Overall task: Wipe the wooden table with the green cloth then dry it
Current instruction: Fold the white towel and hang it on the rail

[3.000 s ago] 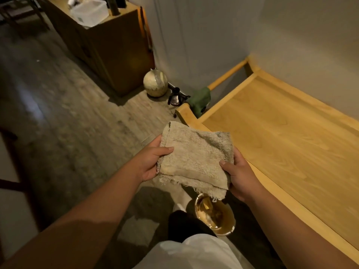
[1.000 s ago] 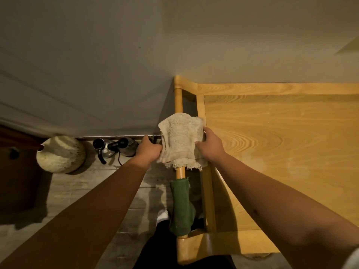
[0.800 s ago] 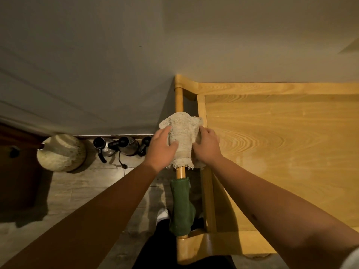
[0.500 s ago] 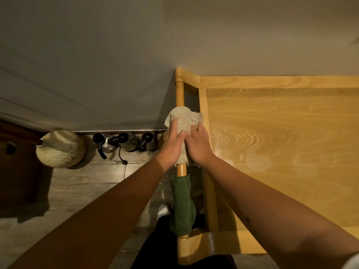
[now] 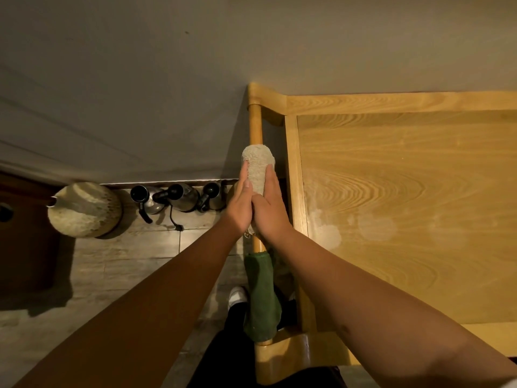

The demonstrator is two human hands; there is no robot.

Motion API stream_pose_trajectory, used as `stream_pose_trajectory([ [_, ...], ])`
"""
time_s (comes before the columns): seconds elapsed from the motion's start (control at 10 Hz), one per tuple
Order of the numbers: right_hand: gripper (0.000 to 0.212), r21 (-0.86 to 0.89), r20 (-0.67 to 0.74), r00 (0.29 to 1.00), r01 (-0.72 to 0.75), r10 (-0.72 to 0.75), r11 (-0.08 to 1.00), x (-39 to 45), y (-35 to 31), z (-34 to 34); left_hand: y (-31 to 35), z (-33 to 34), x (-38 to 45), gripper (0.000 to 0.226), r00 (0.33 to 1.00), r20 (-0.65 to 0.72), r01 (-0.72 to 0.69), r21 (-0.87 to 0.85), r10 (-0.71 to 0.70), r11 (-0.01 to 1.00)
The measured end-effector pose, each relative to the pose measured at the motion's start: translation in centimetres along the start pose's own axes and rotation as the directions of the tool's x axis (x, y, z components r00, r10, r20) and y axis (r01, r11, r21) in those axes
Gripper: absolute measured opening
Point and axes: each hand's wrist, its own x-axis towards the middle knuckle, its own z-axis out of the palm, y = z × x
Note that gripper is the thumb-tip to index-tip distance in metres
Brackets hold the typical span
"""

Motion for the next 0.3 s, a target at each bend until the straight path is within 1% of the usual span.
stream_pose_trajectory([
  [0.1,0.07,-0.018,0.024,0.999,-0.023,0.024,1.0,0.1,0.1,0.2,-0.4,-0.4,0.2,0.05,0.999,-0.003,0.051,-0.022,-0.051,0.998],
  [0.2,0.067,0.001,0.078,0.996,-0.03,0.03,1.0,0.2,-0.2,-0.5,-0.5,-0.9,0.3,0.052,0.993,0.007,0.115,0.07,-0.116,0.991],
  [0.3,0.07,-0.071,0.073,0.997,-0.028,0.033,0.997,-0.2,-1.2,-1.3,0.1,-1.6,-0.1,0.056,0.995,-0.042,0.098,0.388,-0.088,0.916],
])
